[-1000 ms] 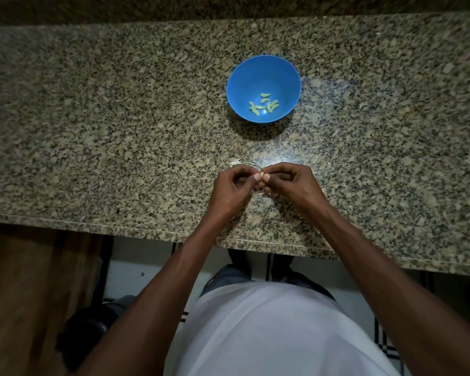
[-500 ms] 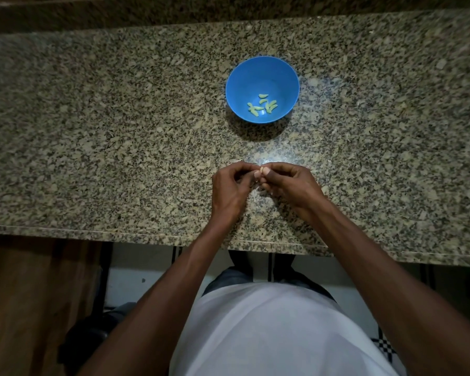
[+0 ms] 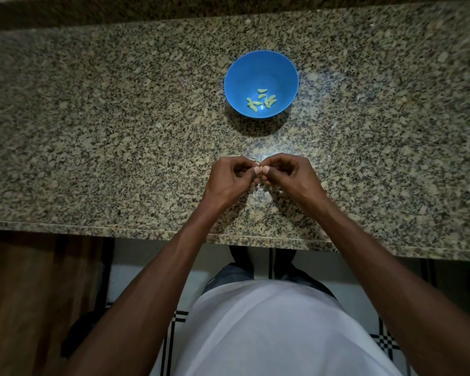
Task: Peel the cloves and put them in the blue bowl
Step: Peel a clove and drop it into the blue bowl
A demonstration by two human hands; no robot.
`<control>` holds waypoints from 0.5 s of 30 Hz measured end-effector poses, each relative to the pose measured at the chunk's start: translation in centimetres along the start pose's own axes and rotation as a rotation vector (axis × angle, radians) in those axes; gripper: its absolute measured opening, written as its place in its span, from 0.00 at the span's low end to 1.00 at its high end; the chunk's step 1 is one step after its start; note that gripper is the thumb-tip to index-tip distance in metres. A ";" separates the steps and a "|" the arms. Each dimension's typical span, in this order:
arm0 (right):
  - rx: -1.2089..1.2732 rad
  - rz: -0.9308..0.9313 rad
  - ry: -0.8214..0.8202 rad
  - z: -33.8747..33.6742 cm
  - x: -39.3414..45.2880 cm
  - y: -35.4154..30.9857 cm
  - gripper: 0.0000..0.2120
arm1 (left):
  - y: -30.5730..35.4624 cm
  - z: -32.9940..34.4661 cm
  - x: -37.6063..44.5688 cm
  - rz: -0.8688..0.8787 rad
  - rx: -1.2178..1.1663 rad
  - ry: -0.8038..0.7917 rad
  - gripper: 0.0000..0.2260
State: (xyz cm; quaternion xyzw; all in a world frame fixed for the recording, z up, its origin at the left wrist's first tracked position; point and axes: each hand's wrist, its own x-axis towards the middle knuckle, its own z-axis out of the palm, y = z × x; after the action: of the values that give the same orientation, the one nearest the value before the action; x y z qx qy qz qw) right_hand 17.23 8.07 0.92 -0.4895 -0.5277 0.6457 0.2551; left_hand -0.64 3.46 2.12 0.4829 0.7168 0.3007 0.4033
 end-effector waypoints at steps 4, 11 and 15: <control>-0.041 -0.044 -0.001 -0.1 -0.2 0.1 0.06 | 0.0 -0.6 0.1 -0.038 -0.083 -0.095 0.09; 0.098 0.011 0.046 0.1 0.0 0.0 0.07 | 0.1 0.3 -0.6 -0.174 -0.441 -0.072 0.08; 0.181 0.065 0.129 0.5 -0.1 0.1 0.08 | 0.3 1.3 -0.5 -0.184 -0.409 0.032 0.07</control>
State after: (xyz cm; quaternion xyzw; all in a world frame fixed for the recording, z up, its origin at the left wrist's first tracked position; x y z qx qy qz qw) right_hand 16.85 7.68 0.83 -0.5217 -0.4334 0.6660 0.3105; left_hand 0.75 3.18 1.88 0.3187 0.6882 0.4095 0.5070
